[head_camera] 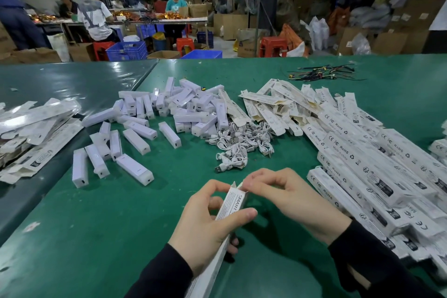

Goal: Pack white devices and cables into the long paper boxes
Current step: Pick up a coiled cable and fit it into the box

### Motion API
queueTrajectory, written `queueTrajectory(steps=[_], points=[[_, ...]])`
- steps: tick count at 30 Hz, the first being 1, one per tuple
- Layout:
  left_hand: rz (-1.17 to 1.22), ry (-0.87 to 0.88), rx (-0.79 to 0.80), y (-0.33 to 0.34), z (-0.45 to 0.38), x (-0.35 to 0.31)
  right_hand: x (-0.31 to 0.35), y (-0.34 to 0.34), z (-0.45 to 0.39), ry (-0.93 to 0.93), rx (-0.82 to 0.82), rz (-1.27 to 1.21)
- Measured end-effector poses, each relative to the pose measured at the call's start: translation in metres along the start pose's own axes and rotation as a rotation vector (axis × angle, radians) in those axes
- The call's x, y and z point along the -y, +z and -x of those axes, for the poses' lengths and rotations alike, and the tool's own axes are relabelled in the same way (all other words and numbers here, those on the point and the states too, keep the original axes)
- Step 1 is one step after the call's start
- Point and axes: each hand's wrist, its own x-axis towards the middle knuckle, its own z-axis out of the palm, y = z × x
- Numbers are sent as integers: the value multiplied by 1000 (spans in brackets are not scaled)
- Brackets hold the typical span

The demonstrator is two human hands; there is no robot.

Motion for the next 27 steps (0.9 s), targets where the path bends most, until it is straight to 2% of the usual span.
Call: queueTrajectory(steps=[4,9,11,15,18,21,27], points=[[72,-1,-56,3,-3,0,-3,3,-1,16,0,15],[233,4,42,0,-4,-3,0,-1,-4,68,-196,-152],[245,40,56,-1,-3,-5,0,-2,-4,83,-176,-192],[261,87,65,-1,-2,-5,4,0,-1,81,-30,-286],[249,86,82,-1,-1,-6,5,0,0,69,30,-262],[252,78,103,-1,0,-8,5,1,-1,79,-8,-250],[272,60,180,3,3,-8,1,3,-6,214,-63,-454]])
